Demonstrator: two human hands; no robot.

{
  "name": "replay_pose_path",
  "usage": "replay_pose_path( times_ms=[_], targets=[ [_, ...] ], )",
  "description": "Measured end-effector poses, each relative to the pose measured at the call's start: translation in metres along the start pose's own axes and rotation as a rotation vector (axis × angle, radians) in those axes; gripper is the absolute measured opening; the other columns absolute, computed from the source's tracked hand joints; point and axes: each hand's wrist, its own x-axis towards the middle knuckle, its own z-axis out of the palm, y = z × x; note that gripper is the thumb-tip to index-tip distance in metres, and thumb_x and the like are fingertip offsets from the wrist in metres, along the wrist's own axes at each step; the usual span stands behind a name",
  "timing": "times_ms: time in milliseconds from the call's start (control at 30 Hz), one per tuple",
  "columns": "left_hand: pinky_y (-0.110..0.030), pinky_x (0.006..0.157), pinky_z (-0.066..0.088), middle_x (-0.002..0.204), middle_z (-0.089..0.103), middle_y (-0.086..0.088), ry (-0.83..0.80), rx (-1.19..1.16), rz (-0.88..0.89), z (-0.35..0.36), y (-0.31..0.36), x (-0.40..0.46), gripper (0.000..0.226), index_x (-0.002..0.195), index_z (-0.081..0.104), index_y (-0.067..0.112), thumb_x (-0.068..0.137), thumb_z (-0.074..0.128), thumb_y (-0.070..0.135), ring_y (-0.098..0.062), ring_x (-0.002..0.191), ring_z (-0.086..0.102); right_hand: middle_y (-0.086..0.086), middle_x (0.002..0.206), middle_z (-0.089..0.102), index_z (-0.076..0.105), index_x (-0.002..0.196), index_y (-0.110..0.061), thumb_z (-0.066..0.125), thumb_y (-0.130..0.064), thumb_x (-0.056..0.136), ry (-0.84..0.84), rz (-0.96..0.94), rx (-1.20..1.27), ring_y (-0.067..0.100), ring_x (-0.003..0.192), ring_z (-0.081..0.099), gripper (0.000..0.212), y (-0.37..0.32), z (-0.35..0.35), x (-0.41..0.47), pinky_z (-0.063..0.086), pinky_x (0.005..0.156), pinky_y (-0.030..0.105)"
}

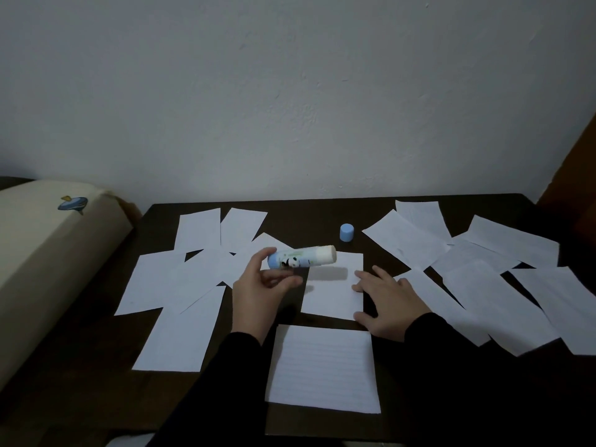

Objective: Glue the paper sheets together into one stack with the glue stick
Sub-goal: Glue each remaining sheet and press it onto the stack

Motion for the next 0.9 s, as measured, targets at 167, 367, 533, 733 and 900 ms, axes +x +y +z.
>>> replay_pose_path(
  times_ms=[167, 367, 533, 733, 900],
  targets=[
    [-0.005, 0.057, 0.048, 0.092, 0.069, 0.002, -0.006, 0.21, -0.042, 0.007, -0.016, 0.002, 0.039, 0.111, 0.057, 0.027, 0.078, 0.078, 0.025, -0.005, 0.073, 0.065, -0.012, 0.159, 0.018, 0.038, 0.142, -0.029, 0.054, -0.049, 0.089, 0.003, -0.001, 0.017, 0.017, 0.148, 0.007, 0.06, 0.003, 0.002, 0.0, 0.012, 0.116, 0.051],
    [-0.013, 0.06, 0.042, 0.093, 0.06, 0.006, 0.079, 0.2, -0.072, 0.011, -0.009, 0.006, 0.036, 0.099, 0.063, 0.02, 0.088, 0.056, 0.053, -0.008, 0.081, 0.056, -0.01, 0.157, 0.023, 0.032, 0.144, -0.034, 0.053, -0.052, 0.088, 0.032, -0.017, -0.012, 0.018, 0.147, 0.011, 0.062, 0.001, 0.002, 0.0, 0.014, 0.116, 0.05],
    [-0.023, 0.065, 0.044, 0.082, 0.061, -0.001, 0.056, -0.064, -0.156, 0.005, -0.008, 0.009, 0.043, 0.101, 0.066, 0.015, 0.093, 0.046, 0.053, -0.01, 0.075, 0.052, -0.002, 0.146, 0.036, 0.032, 0.144, -0.032, 0.044, -0.063, 0.088, 0.113, 0.018, -0.107, 0.019, 0.136, 0.03, 0.066, -0.013, 0.013, 0.001, 0.025, 0.11, 0.045],
    [-0.024, 0.075, 0.053, 0.113, 0.066, -0.011, -0.087, -0.236, -0.335, 0.004, 0.002, 0.006, 0.048, 0.128, 0.049, 0.02, 0.088, 0.061, 0.044, -0.014, 0.089, 0.063, -0.002, 0.146, 0.035, 0.033, 0.145, -0.03, 0.037, -0.053, 0.097, 0.214, -0.025, -0.023, 0.017, 0.136, 0.03, 0.053, -0.015, 0.013, 0.005, 0.028, 0.11, 0.04],
    [-0.033, 0.092, 0.05, 0.116, 0.058, 0.004, -0.048, 0.199, -0.137, -0.003, 0.0, 0.003, 0.045, 0.121, 0.047, 0.027, 0.083, 0.071, 0.035, -0.015, 0.103, 0.058, -0.005, 0.16, 0.015, 0.024, 0.151, -0.031, 0.034, -0.053, 0.098, 0.088, -0.003, -0.022, 0.017, 0.147, 0.01, 0.058, -0.01, 0.015, 0.005, 0.016, 0.116, 0.047]
  ],
)
